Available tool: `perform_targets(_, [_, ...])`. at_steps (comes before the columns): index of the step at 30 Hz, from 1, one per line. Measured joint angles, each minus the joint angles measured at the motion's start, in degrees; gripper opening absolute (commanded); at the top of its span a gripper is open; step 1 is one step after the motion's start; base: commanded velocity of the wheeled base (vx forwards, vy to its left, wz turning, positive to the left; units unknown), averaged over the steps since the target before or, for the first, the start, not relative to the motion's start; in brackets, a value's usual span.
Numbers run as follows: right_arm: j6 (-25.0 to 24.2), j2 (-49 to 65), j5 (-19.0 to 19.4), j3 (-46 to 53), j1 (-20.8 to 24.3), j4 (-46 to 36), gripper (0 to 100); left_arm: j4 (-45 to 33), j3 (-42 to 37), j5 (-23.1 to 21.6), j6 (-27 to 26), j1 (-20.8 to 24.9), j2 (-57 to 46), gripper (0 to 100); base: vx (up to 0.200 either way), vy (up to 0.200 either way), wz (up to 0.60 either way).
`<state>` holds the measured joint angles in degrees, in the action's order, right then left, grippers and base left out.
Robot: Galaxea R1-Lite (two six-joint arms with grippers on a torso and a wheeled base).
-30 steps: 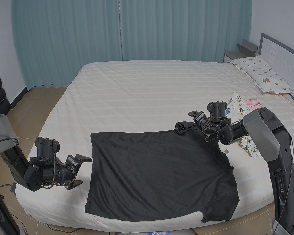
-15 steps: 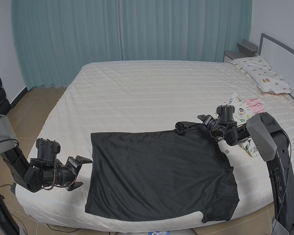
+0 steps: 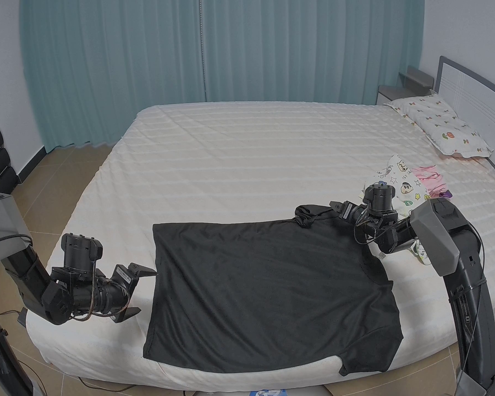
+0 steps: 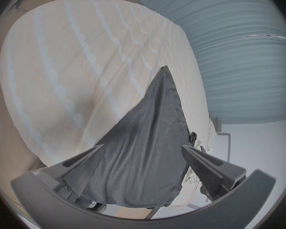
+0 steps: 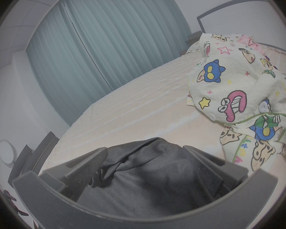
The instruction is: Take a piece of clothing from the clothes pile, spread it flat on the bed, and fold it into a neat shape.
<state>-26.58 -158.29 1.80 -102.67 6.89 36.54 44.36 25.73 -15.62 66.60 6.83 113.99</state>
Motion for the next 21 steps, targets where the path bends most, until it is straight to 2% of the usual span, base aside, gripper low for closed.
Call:
perform_targets(15, [1.07,-2.71,-0.02,-2.76,-1.46,-0.55,100,0.00,0.01,0.00,0.00,0.11,0.11,100,0.000,0.000,0.00])
perform_targets(16, [1.07,-3.01,-0.06,-2.95,-1.33,-0.44,0,0.00,0.01,0.00,-0.01,0.11,0.12,100,0.000,0.000,0.00])
perform_targets(21, [1.07,-3.83,-0.24,-3.21,-0.88,-0.66,0,0.00,0.01,0.02,0.00,0.11,0.20,100,0.000,0.000,0.00])
